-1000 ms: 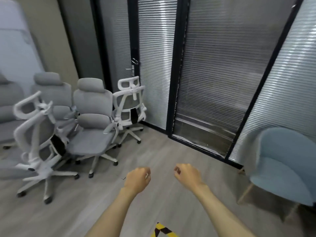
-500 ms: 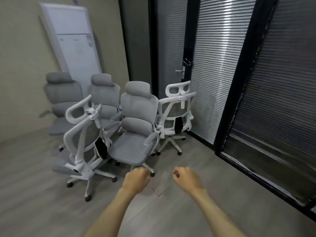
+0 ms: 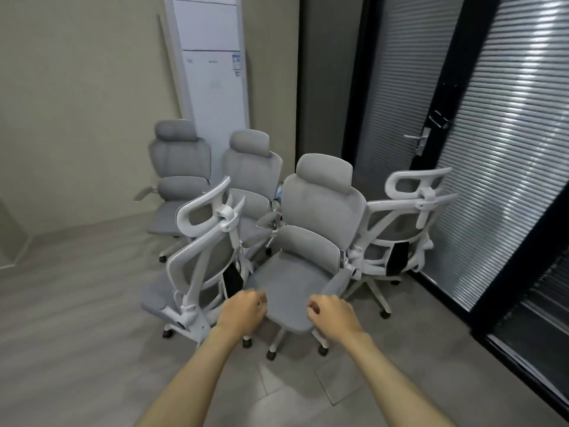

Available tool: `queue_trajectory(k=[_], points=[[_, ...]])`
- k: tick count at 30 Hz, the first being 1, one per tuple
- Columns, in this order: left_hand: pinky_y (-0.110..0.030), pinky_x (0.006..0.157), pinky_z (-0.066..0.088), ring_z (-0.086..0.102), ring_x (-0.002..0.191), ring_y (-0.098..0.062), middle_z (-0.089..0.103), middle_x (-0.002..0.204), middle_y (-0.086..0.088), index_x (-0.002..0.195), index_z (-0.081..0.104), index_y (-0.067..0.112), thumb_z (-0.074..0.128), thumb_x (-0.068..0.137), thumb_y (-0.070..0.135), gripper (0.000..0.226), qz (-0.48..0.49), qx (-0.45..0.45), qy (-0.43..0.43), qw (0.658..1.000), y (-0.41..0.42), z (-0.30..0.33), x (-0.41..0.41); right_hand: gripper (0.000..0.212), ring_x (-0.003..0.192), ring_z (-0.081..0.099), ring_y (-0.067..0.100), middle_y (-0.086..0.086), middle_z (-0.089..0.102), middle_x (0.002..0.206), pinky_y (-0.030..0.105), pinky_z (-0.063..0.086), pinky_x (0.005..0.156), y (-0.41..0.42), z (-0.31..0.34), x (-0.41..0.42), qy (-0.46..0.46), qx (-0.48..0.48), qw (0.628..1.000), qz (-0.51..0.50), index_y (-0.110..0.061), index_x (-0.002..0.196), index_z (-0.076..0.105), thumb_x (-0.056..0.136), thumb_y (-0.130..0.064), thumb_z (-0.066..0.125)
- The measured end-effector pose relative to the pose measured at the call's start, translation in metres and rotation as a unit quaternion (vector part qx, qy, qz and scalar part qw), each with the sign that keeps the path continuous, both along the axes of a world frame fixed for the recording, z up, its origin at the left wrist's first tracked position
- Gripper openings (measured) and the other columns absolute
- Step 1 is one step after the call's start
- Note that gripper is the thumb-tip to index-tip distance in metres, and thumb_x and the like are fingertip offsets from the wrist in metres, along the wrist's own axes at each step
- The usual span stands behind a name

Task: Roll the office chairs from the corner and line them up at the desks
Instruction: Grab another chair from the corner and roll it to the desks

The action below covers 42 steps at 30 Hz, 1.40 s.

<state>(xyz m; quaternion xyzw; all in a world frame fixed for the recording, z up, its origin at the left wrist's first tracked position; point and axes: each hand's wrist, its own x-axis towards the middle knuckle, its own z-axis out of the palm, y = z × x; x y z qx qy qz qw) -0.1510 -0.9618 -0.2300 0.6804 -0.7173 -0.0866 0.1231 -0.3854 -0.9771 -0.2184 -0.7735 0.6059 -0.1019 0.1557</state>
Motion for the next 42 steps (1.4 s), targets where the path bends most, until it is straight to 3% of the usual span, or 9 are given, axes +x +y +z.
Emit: queue_trajectory(k=[14,19,23,26,29,32,34,37,42], points=[[-0.039,0.070,0.052,0.063,0.094,-0.027,0.066,0.105,0.001,0.102,0.069,0.022,0.056,0.092,0.028,0.018,0.045,-0.133,0.027,0.990,-0.229,0.039,0.170,0.018,0.099,0.067,0.030,-0.002,0.074,0.103,0.036,0.052,0.080,-0.235,0.010,0.184,-0.033,-0.016,0.998,0.042,-0.027,0.099,0.068,0.091,-0.034,0.054],[-0.043,0.079,0.048,0.059,0.103,-0.028,0.064,0.111,0.001,0.108,0.067,0.019,0.068,0.083,0.018,0.025,0.097,-0.191,0.002,0.977,-0.304,0.046,0.213,0.014,0.101,0.066,0.025,-0.004,0.072,0.107,0.036,0.051,0.080,-0.334,0.016,0.240,-0.086,-0.030,0.993,0.080,-0.027,0.099,0.069,0.092,-0.030,0.057],[-0.045,0.083,0.050,0.055,0.110,-0.031,0.054,0.122,-0.003,0.116,0.060,0.017,0.068,0.080,0.022,0.037,0.134,-0.137,0.009,0.981,-0.353,0.041,0.252,0.016,0.107,0.061,0.015,-0.008,0.062,0.115,0.034,0.049,0.092,-0.412,0.013,0.290,-0.179,-0.049,0.975,0.122,-0.025,0.103,0.071,0.096,-0.027,0.056],[-0.043,0.087,0.049,0.054,0.120,-0.030,0.052,0.134,-0.003,0.133,0.051,0.020,0.059,0.093,0.042,0.046,0.126,-0.038,0.053,0.990,-0.380,0.034,0.268,0.021,0.118,0.054,0.015,-0.007,0.057,0.127,0.032,0.044,0.102,-0.461,0.013,0.335,-0.253,-0.104,0.952,0.134,-0.022,0.111,0.070,0.098,-0.024,0.054],[-0.041,0.081,0.046,0.061,0.113,-0.031,0.064,0.128,-0.002,0.135,0.045,0.028,0.045,0.096,0.061,0.051,0.118,0.042,0.042,0.991,-0.396,0.029,0.274,0.027,0.113,0.056,0.016,-0.004,0.061,0.125,0.034,0.045,0.102,-0.493,0.013,0.366,-0.273,-0.095,0.946,0.148,-0.022,0.123,0.066,0.098,-0.021,0.055],[-0.041,0.081,0.049,0.064,0.104,-0.032,0.070,0.117,-0.004,0.130,0.045,0.030,0.040,0.097,0.065,0.049,0.123,0.062,0.027,0.990,-0.398,0.025,0.282,0.034,0.134,0.045,0.016,-0.001,0.062,0.132,0.037,0.036,0.114,-0.507,-0.001,0.381,-0.250,-0.059,0.951,0.173,-0.018,0.127,0.067,0.103,-0.030,0.046],[-0.043,0.083,0.050,0.064,0.104,-0.031,0.070,0.118,-0.002,0.131,0.044,0.033,0.037,0.096,0.068,0.050,0.128,0.067,0.029,0.989,-0.398,0.021,0.290,0.048,0.144,0.031,0.013,-0.003,0.059,0.139,0.028,0.024,0.120,-0.508,-0.012,0.391,-0.241,-0.070,0.952,0.177,-0.016,0.120,0.071,0.103,-0.037,0.031],[-0.046,0.085,0.052,0.065,0.100,-0.029,0.070,0.115,0.001,0.131,0.043,0.037,0.032,0.094,0.070,0.051,0.116,0.071,0.036,0.990,-0.398,0.018,0.298,0.045,0.146,0.027,0.008,-0.004,0.057,0.137,0.015,0.012,0.119,-0.503,-0.017,0.402,-0.274,-0.070,0.949,0.141,-0.015,0.114,0.070,0.104,-0.029,0.028],[-0.043,0.081,0.050,0.064,0.100,-0.030,0.070,0.112,-0.002,0.130,0.045,0.030,0.033,0.099,0.064,0.048,0.085,0.053,0.018,0.995,-0.387,0.017,0.306,0.042,0.147,0.028,0.011,-0.002,0.057,0.135,0.028,0.018,0.123,-0.486,-0.017,0.407,-0.263,-0.074,0.954,0.119,-0.015,0.111,0.065,0.105,-0.027,0.026]])
